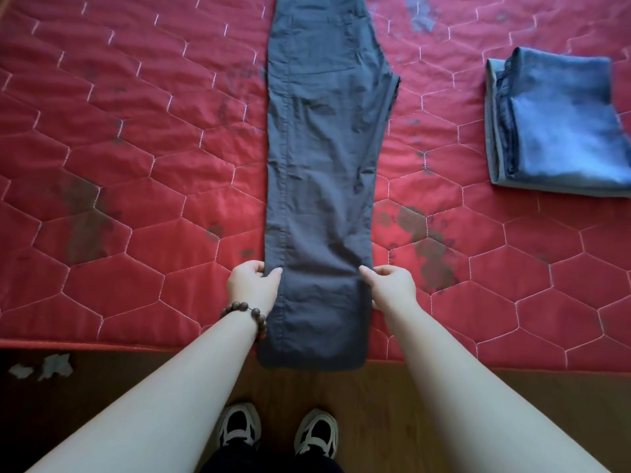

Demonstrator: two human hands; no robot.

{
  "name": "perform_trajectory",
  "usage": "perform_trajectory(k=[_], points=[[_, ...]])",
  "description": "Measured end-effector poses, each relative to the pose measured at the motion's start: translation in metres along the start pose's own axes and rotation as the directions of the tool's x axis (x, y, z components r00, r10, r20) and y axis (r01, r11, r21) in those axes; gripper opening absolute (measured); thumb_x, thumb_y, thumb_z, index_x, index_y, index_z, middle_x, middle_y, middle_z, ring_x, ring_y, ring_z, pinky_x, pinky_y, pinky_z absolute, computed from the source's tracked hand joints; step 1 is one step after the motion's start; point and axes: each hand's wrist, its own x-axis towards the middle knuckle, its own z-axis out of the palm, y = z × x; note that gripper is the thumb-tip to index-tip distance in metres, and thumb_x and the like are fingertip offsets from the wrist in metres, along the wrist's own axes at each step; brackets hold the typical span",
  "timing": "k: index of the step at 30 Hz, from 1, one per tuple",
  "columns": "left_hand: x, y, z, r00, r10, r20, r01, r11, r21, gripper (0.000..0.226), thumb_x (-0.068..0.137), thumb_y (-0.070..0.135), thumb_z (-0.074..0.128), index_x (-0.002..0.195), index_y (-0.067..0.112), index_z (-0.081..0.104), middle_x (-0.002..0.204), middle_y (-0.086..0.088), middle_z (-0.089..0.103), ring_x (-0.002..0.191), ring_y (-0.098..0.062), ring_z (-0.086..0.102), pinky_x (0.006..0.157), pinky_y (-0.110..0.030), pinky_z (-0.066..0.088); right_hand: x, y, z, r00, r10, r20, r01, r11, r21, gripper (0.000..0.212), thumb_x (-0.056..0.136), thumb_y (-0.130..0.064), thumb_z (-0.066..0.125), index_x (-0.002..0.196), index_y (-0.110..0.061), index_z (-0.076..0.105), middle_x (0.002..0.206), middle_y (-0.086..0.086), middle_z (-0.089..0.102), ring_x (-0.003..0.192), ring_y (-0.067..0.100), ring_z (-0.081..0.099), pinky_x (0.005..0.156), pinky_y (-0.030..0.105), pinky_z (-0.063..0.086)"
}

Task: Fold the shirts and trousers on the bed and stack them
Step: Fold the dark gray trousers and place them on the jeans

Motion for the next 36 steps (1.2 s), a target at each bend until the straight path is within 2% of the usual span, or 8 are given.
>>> perform_trajectory(k=[5,9,12,17,21,26,30,36], points=[[0.041,0.022,-0.002,0.998,-0.062,0.022,0.065,0.952,-0.299,0.024,0.084,0.016,0.071,0.105,0.005,0.068,0.095,-0.007,0.073,0.088,-0.018,0.066,0.088,-0.034,0.052,0.026,-0.029,-0.010,0.998,-0.002,0.063,-0.007,0.990,0.141,0.010,0.088,-0.020,0.067,0.083,-0.012,0.068,0.093,0.021,0.072,0.091,0.041,0.068,0.086,0.053,0.053],[0.090,0.049,0.003,0.999,-0.003,0.054,0.022,0.934,-0.358,0.008,0.085,0.012,0.069,0.092,0.012,0.071,0.082,0.005,0.074,0.084,-0.016,0.066,0.088,-0.031,0.053,0.066,-0.065,-0.004,0.999,-0.021,0.025,0.015,0.977,0.213,0.011,0.090,-0.015,0.064,0.080,-0.013,0.067,0.096,0.022,0.071,0.096,0.041,0.066,0.089,0.054,0.052],[0.131,0.070,0.011,0.999,0.028,0.034,-0.015,0.943,-0.333,0.018,0.084,0.016,0.068,0.067,0.016,0.066,0.067,0.007,0.068,0.066,-0.011,0.057,0.072,-0.027,0.048,0.100,-0.096,0.004,0.999,-0.035,-0.012,0.037,0.973,0.229,0.015,0.088,-0.019,0.067,0.099,-0.008,0.069,0.104,0.019,0.070,0.101,0.036,0.065,0.094,0.052,0.049],[0.187,0.104,0.016,0.997,-0.075,-0.020,0.065,0.953,-0.297,0.015,0.079,0.026,0.070,0.077,0.012,0.071,0.067,0.002,0.068,0.058,-0.015,0.060,0.064,-0.023,0.049,0.143,-0.127,-0.002,0.999,-0.019,-0.046,0.025,0.990,0.136,0.013,0.086,-0.018,0.069,0.074,-0.016,0.065,0.076,0.009,0.066,0.071,0.024,0.058,0.083,0.052,0.055],[0.209,0.115,0.016,0.986,-0.158,0.060,0.169,0.909,-0.382,0.008,0.081,0.015,0.068,0.081,0.009,0.073,0.064,-0.005,0.065,0.058,-0.017,0.060,0.069,-0.033,0.057,0.148,-0.129,-0.016,0.994,0.074,-0.075,-0.067,0.993,0.094,0.011,0.085,-0.018,0.068,0.083,-0.008,0.069,0.082,0.015,0.068,0.078,0.031,0.063,0.084,0.050,0.055],[0.232,0.141,0.018,0.997,-0.031,0.067,0.049,0.956,-0.290,0.051,0.062,0.060,0.067,0.061,0.009,0.065,0.055,-0.001,0.043,0.058,-0.017,0.039,0.060,-0.030,0.039,0.172,-0.160,-0.023,1.000,0.002,0.003,-0.002,0.990,0.138,0.028,0.083,-0.038,0.071,0.081,-0.010,0.071,0.074,0.006,0.067,0.067,0.022,0.058,0.067,0.039,0.047],[0.255,0.163,0.024,0.999,-0.011,-0.034,0.004,0.983,-0.184,0.014,0.080,0.035,0.070,0.076,0.023,0.065,0.070,0.000,0.053,0.066,-0.018,0.044,0.064,-0.028,0.042,0.205,-0.188,-0.023,0.999,-0.033,0.041,0.024,0.981,0.193,0.022,0.089,-0.030,0.066,0.077,-0.013,0.068,0.078,0.006,0.068,0.074,0.023,0.059,0.071,0.042,0.046],[0.272,0.162,0.021,0.992,-0.031,-0.125,0.017,0.994,-0.112,0.022,0.076,0.027,0.067,0.076,0.005,0.070,0.069,-0.008,0.060,0.067,-0.019,0.049,0.068,-0.029,0.046,0.228,-0.195,-0.029,0.990,0.066,0.127,-0.088,0.981,0.172,0.014,0.085,-0.011,0.072,0.080,-0.013,0.059,0.083,0.008,0.067,0.068,0.020,0.062,0.059,0.031,0.051]])
